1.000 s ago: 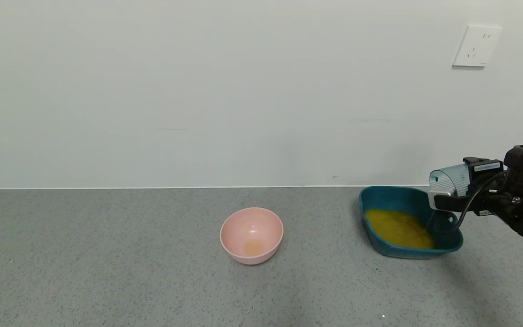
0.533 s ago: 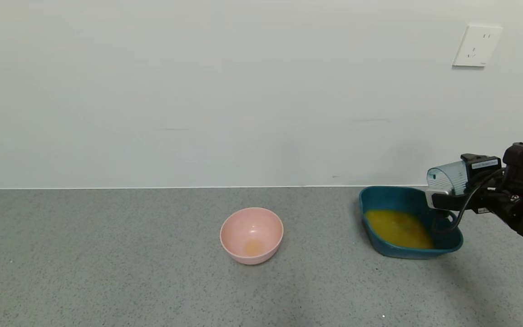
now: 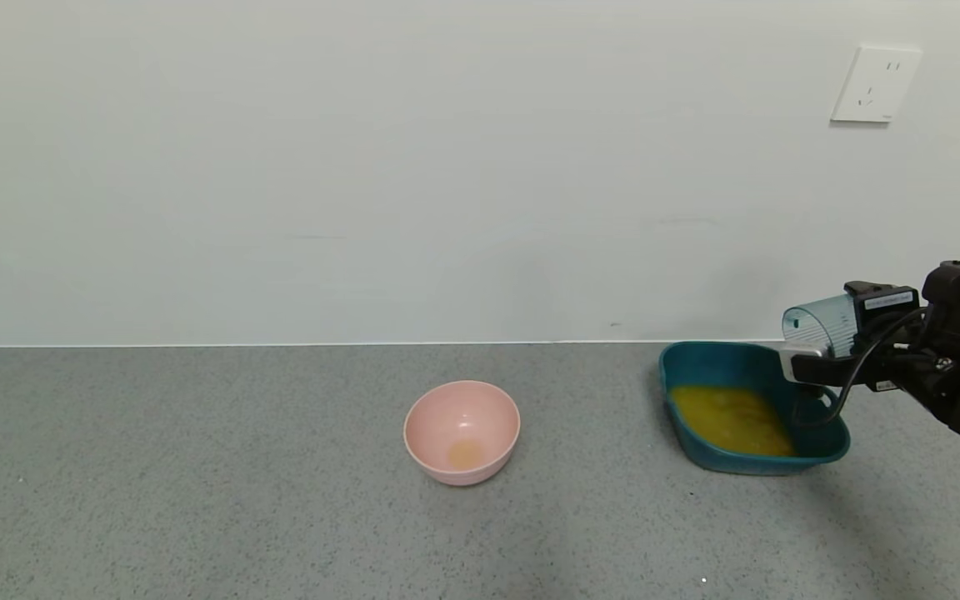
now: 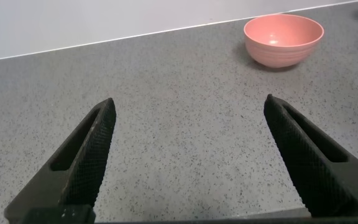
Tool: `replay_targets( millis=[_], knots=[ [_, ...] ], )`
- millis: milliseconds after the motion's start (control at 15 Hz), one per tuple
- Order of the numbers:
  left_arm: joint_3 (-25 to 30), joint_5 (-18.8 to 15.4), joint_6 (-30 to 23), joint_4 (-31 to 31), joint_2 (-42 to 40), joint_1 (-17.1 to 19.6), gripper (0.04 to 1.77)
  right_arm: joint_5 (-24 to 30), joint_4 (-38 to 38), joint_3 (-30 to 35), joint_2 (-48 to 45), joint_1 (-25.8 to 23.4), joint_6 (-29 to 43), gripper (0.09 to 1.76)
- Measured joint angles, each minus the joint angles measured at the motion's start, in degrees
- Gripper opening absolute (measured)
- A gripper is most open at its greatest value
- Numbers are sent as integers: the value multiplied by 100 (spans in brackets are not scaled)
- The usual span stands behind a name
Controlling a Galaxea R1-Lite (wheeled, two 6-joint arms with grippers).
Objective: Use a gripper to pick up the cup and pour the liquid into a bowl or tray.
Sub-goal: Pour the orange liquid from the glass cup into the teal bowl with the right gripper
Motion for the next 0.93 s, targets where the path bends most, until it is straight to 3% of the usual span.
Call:
replay_targets(
  millis=[600,933],
  knots=[
    [0,0,0,-2,0,0,172,-2,-7,113,-55,-56,85,135],
    [0,0,0,0,0,0,172,20,-350,386,-157,-100,1208,135]
  ],
)
